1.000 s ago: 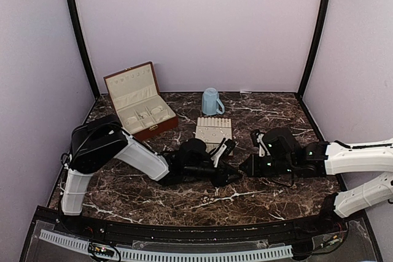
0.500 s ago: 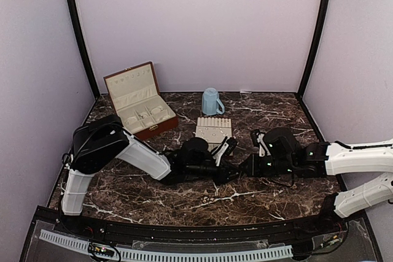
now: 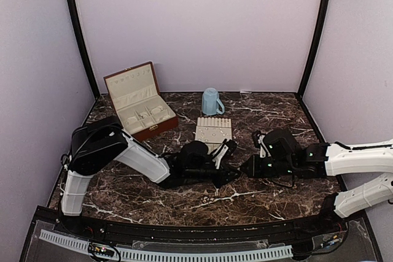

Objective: Organize the mixed jewelry
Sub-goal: Pass from the right arm to the left

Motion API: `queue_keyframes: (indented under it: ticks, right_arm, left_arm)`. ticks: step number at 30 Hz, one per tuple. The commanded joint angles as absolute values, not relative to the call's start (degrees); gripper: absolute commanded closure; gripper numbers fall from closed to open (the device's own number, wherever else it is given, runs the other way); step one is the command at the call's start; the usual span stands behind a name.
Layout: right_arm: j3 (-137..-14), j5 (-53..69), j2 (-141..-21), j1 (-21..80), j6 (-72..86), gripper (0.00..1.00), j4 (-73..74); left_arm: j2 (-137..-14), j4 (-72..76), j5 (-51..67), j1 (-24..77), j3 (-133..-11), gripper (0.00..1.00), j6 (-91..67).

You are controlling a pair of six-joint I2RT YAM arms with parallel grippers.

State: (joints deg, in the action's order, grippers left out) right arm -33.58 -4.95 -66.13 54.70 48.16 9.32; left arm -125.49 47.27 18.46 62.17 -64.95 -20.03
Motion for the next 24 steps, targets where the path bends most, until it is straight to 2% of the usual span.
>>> queue_keyframes:
  ticks: [1, 6, 8, 10, 14, 19, 24]
  right_arm:
    - [-33.3, -6.0, -65.3, 54.3, 48.4, 0.92, 8.3]
    - [-33.9, -6.0, -65.0, 54.2, 48.0, 0.69, 8.2]
    - [-34.3, -5.8, -64.7, 54.2, 47.6, 0.49, 8.0]
    - [-34.8, -5.6, -64.3, 54.2, 47.2, 0.39, 7.9]
    - [-36.3, -6.1, -63.3, 54.2, 46.4, 0.33, 8.4]
    - [-37.6, -8.5, -62.2, 54.1, 45.3, 0.31, 9.0]
    - [-37.8, -9.8, -63.4, 53.7, 44.2, 0.31, 8.6]
  left_arm:
    - [-120.2, 47.4, 13.7, 62.4, -62.2, 0.94, -18.9]
    - [-115.9, 46.7, 9.1, 62.4, -59.6, 0.94, -18.6]
    - [-114.3, 46.3, 6.6, 62.4, -58.5, 0.94, -17.9]
    - [-112.7, 45.8, 3.8, 62.4, -57.3, 0.94, -16.9]
    - [-108.4, 41.9, -2.0, 62.4, -55.9, 0.94, -14.2]
    - [-100.8, 33.4, -11.4, 61.9, -54.7, 0.94, -8.9]
    - [-94.5, 21.9, -12.0, 57.3, -55.3, 0.92, -6.4]
